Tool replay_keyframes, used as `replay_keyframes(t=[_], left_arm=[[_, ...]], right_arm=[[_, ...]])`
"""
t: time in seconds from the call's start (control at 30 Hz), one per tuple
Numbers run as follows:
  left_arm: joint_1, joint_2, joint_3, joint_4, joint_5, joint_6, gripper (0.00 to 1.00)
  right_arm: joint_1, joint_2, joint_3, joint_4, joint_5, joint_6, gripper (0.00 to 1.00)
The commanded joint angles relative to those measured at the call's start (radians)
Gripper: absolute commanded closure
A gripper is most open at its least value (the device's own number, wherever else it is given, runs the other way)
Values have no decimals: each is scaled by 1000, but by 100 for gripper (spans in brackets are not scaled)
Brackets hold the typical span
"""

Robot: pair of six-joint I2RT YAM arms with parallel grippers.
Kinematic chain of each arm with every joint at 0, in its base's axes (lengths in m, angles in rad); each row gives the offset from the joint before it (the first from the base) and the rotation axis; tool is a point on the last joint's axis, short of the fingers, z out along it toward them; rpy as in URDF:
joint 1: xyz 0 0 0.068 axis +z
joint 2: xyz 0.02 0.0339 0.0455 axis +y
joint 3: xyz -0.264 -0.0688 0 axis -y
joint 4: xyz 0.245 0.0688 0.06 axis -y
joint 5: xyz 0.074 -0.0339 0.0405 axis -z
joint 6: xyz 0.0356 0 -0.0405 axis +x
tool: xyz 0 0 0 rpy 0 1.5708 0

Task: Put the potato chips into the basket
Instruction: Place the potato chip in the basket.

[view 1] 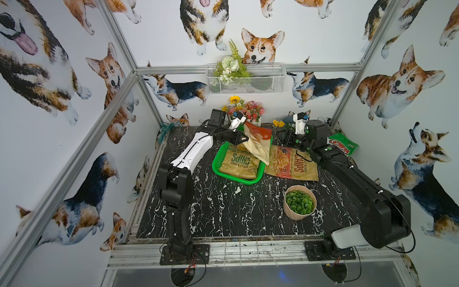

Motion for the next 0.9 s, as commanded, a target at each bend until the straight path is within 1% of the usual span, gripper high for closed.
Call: replay_keyframes(t=[0.0, 0.07, 0.17, 0.33, 0.47, 0.6, 0.63, 0.7, 0.77, 0.87], left_arm=[[24, -88, -150, 97, -4, 5, 100], [46, -122, -214, 126, -9, -6, 100], [79, -133, -263, 113, -18, -2, 100], [115, -93, -268, 16, -90, 57, 100], [135, -66, -287, 23, -160, 48, 100], [136, -54, -286, 5, -158, 35, 100], [136, -59, -292, 2, -160, 35, 98], [136, -82, -315, -1, -186, 35, 88], [137, -121, -348, 2, -232, 35, 78], [139, -190, -393, 19, -319, 11, 67]], right_arm=[[0, 16, -1, 50, -37, 32, 40], [2, 25, -1, 56, -46, 38, 39], [5, 37, 11, 56, -55, 43, 40], [11, 48, 20, 53, -64, 45, 40], [18, 62, 23, 50, -75, 49, 40], [25, 74, 33, 38, -84, 48, 40], [27, 76, 36, 34, -86, 45, 40], [30, 81, 47, 21, -88, 37, 40], [43, 91, 65, -1, -84, 20, 40], [96, 138, 131, -77, -63, -36, 40]])
